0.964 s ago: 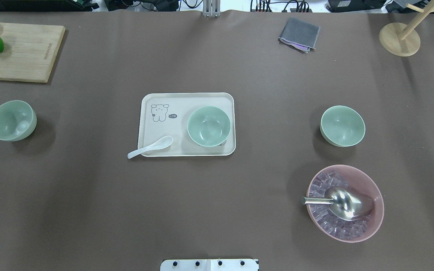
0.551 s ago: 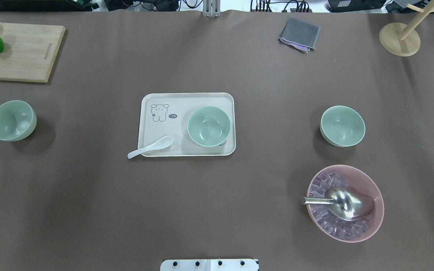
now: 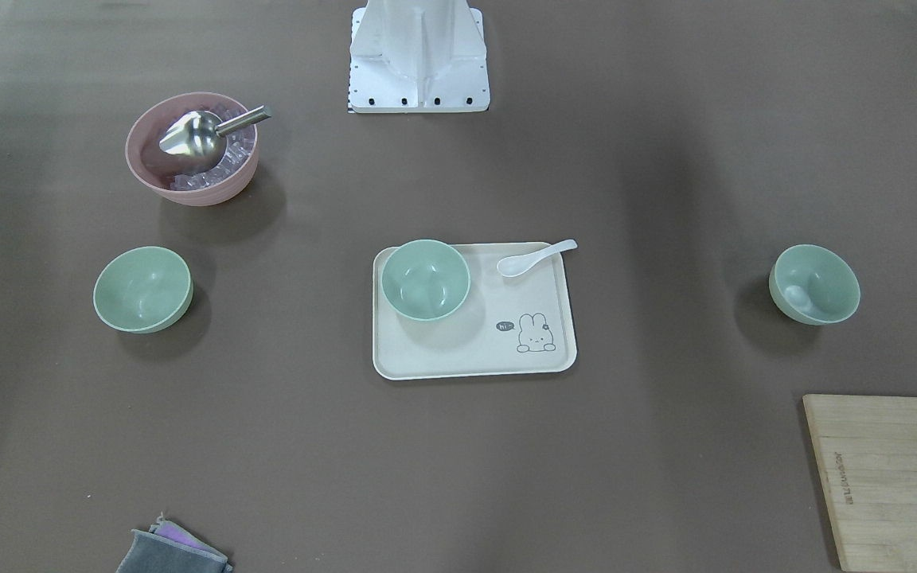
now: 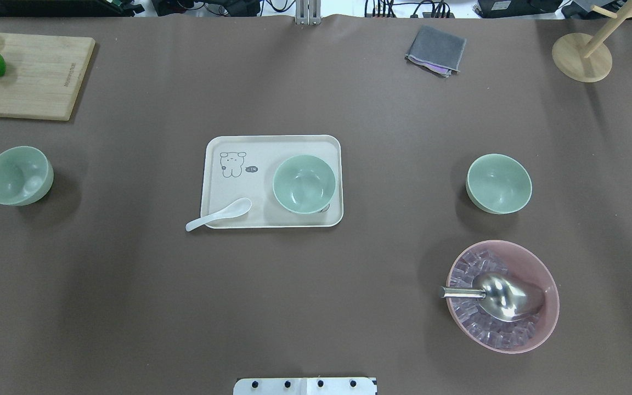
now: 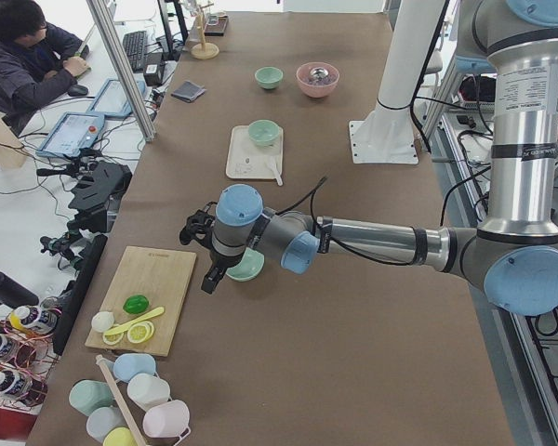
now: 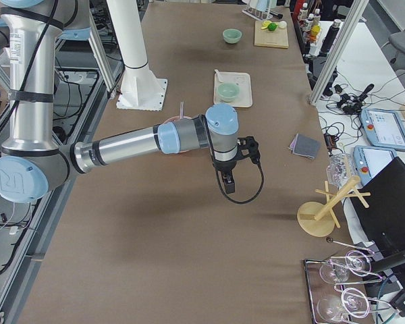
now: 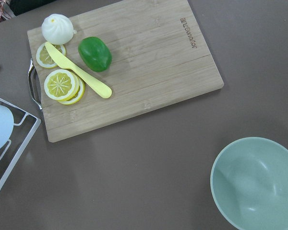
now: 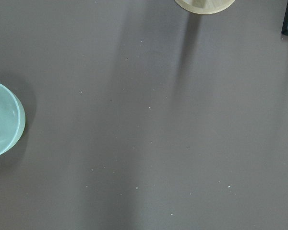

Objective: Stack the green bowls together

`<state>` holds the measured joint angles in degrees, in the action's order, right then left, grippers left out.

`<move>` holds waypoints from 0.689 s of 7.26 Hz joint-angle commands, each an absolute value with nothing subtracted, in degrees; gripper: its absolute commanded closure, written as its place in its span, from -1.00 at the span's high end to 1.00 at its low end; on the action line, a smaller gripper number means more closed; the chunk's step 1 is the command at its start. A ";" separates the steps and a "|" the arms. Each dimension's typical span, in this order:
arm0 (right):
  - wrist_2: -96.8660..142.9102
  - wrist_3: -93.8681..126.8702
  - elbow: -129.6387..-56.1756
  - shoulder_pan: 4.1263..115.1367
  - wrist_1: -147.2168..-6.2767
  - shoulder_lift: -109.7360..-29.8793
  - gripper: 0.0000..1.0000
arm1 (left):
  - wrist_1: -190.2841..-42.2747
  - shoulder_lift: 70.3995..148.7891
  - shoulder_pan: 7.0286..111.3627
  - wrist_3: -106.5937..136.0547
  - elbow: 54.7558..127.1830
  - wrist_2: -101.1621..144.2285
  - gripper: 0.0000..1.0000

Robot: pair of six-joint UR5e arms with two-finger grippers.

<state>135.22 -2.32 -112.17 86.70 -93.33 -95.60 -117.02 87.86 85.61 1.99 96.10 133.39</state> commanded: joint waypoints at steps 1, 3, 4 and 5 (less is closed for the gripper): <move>135.35 -0.80 -112.76 86.66 -92.55 -95.28 1.00 | -119.35 88.06 85.52 2.55 96.41 133.50 0.96; 135.44 4.52 -112.41 83.96 -90.71 -93.01 1.00 | -120.23 90.34 81.42 7.26 95.98 133.51 0.96; 135.00 10.49 -112.59 81.06 -90.62 -91.51 1.00 | -120.32 90.35 77.82 13.39 95.80 133.24 0.96; 133.61 14.46 -112.59 78.51 -90.62 -91.23 1.00 | -120.41 90.35 76.30 16.14 94.41 133.07 0.96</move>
